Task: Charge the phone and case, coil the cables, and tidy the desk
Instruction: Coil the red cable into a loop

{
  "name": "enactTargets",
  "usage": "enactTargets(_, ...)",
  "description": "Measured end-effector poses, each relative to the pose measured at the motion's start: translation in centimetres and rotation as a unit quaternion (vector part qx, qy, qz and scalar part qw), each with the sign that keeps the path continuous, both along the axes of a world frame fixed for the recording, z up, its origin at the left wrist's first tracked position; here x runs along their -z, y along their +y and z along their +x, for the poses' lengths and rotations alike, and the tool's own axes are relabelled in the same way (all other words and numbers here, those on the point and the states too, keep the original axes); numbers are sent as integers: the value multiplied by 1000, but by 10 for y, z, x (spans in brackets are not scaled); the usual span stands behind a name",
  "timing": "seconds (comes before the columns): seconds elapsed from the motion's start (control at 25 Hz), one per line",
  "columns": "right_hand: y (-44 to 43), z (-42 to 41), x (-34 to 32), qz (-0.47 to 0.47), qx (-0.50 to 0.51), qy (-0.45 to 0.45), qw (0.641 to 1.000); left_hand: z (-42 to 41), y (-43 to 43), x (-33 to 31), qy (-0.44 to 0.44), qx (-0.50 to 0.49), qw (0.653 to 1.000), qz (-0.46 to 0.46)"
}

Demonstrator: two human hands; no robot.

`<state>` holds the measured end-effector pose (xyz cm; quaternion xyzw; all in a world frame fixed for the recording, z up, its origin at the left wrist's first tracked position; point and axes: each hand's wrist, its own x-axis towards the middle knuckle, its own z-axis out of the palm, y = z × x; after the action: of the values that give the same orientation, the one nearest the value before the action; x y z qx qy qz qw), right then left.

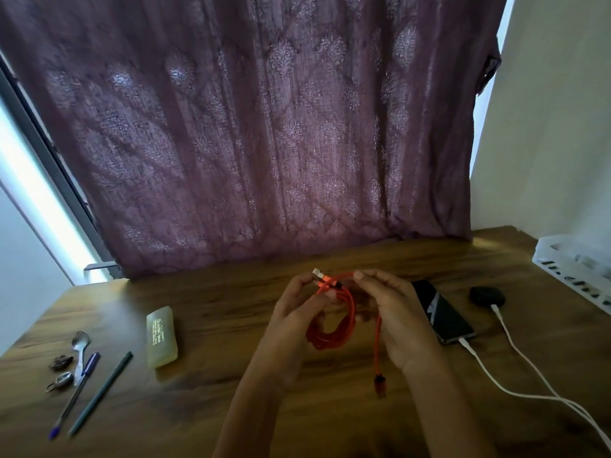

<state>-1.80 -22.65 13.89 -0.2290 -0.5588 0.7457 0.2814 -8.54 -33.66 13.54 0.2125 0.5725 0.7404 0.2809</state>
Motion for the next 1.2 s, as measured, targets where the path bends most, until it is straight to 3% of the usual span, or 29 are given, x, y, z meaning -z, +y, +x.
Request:
enactTargets(0.28,6,-5,3,-34,-57,-14,998,-6,3,-2,-26,-6,999,-41)
enactTargets(0.52,12,-9,14,-95,-79,12,992,-2,4,-7,-49,-21,997,47)
enactTargets(0.76,-1,-14,27,133,30,-46,990,0,1,-19,-96,26,986,135)
enactTargets(0.96,-14,-13,27,139,-1,-32,990,-1,2,-27,-104,-1,980,168)
enactTargets(1.12,-9,-4,12,157,10,9,988,0,0,-19,-77,-56,989,117)
enactTargets(1.2,-7,4,4,181,-52,60,980,1,0,-14,-63,-73,991,96)
